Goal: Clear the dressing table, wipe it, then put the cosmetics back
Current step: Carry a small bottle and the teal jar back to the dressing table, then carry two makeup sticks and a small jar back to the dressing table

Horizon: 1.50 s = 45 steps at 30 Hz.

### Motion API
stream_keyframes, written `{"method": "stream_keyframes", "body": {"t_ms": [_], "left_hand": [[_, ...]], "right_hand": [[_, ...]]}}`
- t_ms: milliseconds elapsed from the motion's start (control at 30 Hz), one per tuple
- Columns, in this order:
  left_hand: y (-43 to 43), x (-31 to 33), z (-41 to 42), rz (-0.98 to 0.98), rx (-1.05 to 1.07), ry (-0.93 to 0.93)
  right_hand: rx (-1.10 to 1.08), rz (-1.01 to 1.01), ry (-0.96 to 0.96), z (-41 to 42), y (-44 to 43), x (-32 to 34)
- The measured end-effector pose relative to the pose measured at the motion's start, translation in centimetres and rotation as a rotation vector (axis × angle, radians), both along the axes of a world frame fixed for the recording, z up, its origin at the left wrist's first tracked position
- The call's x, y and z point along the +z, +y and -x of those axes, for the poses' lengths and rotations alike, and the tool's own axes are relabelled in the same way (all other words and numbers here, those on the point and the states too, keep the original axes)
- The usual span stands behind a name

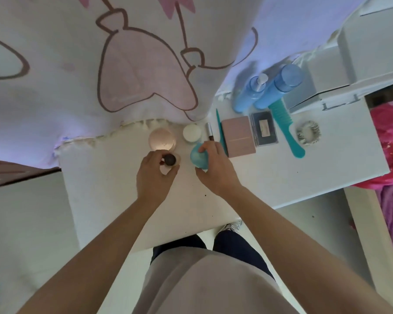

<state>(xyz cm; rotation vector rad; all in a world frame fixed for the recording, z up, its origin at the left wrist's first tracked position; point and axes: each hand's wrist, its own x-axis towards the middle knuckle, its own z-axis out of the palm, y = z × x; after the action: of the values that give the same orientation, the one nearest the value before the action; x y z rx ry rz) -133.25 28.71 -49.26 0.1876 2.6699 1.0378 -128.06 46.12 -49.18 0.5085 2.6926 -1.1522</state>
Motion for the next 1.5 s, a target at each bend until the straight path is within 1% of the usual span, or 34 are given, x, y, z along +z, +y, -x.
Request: {"method": "stream_keyframes", "body": {"t_ms": [133, 233, 300, 400, 500, 567, 667, 767, 867, 967, 1133, 1300, 1500], "left_hand": [[-0.1, 0.0, -0.2, 0.013, -0.034, 0.007], [-0.1, 0.9, -0.3, -0.011, -0.05, 0.013], [-0.4, 1.8, -0.6, -0.052, -0.036, 0.031], [-0.9, 3.6, -1.5, -0.067, 0.034, 0.088], [-1.4, 6.1, -3.2, -0.033, 0.113, 0.217], [-1.6, 7.8, -4.6, 0.006, 0.206, 0.291], [-2.0, 10.0, -8.0, 0.082, 0.352, 0.387], [-2.6, 12.2, -13.7, 0.152, 0.502, 0.46], [-4.0, 14.4, -20.0, 0.207, 0.648, 0.461], [-6.9, 16.8, -26.1, 0.309, 0.759, 0.473], [-13.6, 22.4, -37.1, 0.524, 0.96, 0.535], [-21.0, 27.0, -49.2, 0.648, 1.157, 0.566], [-29.7, 29.5, -64.7, 0.729, 1.323, 0.593]], "right_hand": [[0.033, -0.027, 0.002, -0.5, -0.1, -0.3], [0.108, -0.042, -0.024, -0.5, 0.0, 0.5], [0.161, -0.049, 0.042, -0.6, 0.3, 1.4], [0.18, -0.056, 0.149, -0.6, 0.8, 3.0], [0.178, -0.043, 0.227, -0.7, 1.6, 4.6], [0.197, -0.018, 0.254, -0.9, 1.9, 5.9], [0.3, -0.024, 0.335, -1.8, 1.8, 7.5], [0.436, -0.001, 0.425, -3.2, 0.5, 9.2], [0.575, 0.08, 0.531, -5.1, -2.5, 11.3], [0.711, 0.141, 0.584, -7.8, -6.8, 13.8], [0.968, 0.228, 0.752, -13.9, -16.3, 18.9], [1.151, 0.304, 0.863, -23.1, -26.9, 22.6], [1.344, 0.358, 0.922, -36.7, -40.5, 25.1]]}}
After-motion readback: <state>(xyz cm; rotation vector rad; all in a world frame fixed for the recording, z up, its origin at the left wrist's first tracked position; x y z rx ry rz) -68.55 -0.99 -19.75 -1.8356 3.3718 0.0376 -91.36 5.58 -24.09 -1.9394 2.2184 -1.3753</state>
